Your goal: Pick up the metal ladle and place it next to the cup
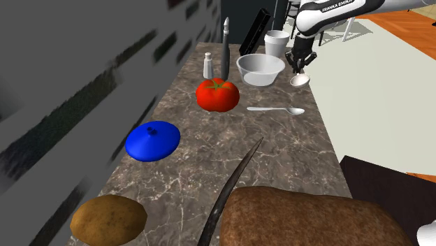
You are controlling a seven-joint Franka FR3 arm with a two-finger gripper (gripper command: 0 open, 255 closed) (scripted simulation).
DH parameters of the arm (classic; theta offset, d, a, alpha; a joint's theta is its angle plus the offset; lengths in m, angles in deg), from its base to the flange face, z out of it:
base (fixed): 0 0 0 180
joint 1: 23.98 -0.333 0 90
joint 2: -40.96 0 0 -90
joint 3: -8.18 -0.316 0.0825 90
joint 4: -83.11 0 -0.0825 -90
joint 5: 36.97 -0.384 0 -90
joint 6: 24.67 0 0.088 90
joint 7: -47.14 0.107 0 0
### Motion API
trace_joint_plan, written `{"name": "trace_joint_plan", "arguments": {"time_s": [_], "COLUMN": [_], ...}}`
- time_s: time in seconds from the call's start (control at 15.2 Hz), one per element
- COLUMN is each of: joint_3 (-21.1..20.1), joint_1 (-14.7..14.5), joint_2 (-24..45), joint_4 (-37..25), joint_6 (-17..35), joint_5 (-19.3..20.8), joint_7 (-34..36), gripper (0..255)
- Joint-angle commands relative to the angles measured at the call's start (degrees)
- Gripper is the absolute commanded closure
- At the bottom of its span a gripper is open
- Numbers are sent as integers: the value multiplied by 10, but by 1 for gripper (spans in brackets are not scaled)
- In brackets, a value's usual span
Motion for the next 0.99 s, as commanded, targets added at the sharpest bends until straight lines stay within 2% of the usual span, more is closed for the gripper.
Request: {"name": "trace_joint_plan", "arguments": {"time_s": [0.0,0.07,0.4,0.66,0.92], "joint_3": [0,0,0,-2,-2], "joint_1": [0,0,0,-4,-4], "joint_2": [0,0,0,-28,-28], "joint_4": [0,0,0,-27,-27], "joint_6": [0,0,0,-56,-56], "joint_5": [0,0,0,-2,-2], "joint_7": [0,0,0,-2,-2], "gripper": [255,0,0,0,0]}}
